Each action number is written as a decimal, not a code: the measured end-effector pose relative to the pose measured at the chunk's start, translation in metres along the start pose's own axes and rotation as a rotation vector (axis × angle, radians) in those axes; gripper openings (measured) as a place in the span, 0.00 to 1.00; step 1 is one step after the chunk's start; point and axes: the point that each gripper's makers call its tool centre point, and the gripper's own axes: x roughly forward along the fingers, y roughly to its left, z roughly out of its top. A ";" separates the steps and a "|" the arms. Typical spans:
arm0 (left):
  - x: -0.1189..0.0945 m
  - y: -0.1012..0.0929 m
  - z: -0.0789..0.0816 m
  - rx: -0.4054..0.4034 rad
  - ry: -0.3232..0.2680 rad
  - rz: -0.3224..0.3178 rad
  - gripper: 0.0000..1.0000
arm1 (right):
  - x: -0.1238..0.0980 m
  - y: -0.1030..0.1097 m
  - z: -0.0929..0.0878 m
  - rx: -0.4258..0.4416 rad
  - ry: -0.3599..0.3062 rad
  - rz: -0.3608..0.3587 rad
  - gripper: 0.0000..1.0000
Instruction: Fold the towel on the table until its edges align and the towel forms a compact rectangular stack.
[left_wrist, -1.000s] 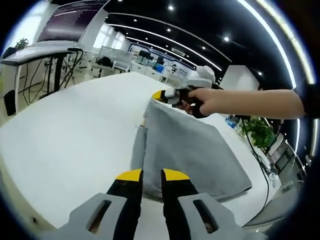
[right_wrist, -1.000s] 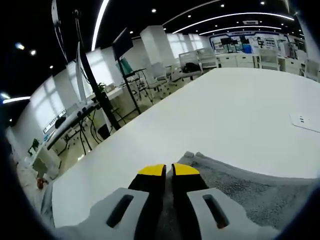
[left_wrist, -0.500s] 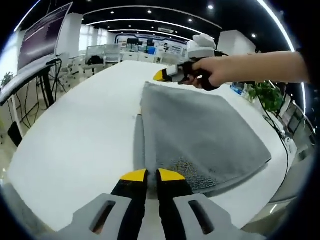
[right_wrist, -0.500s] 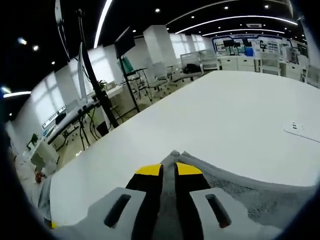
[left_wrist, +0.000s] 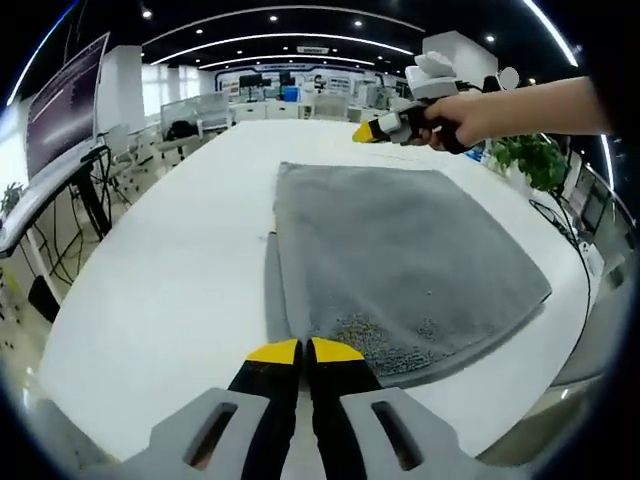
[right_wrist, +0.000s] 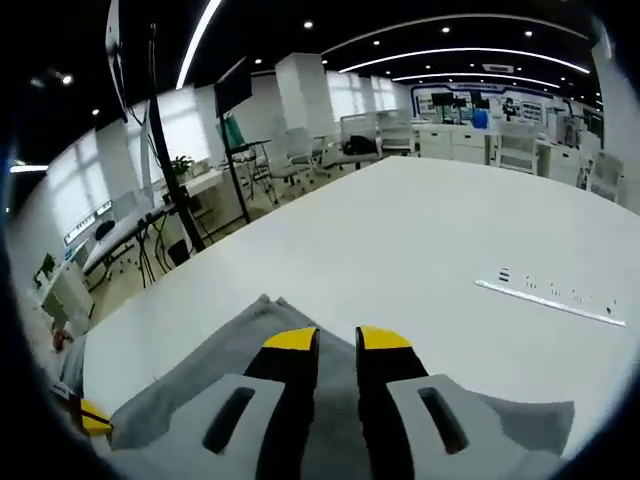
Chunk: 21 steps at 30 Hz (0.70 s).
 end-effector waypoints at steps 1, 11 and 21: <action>0.000 0.000 0.000 0.003 0.003 0.002 0.03 | -0.002 -0.006 0.000 0.001 -0.001 -0.007 0.14; 0.002 0.011 0.002 0.011 0.025 0.087 0.20 | -0.034 -0.058 -0.008 0.015 0.011 -0.081 0.17; 0.005 0.020 0.000 -0.046 0.028 0.081 0.24 | -0.051 -0.086 -0.017 0.042 0.018 -0.113 0.21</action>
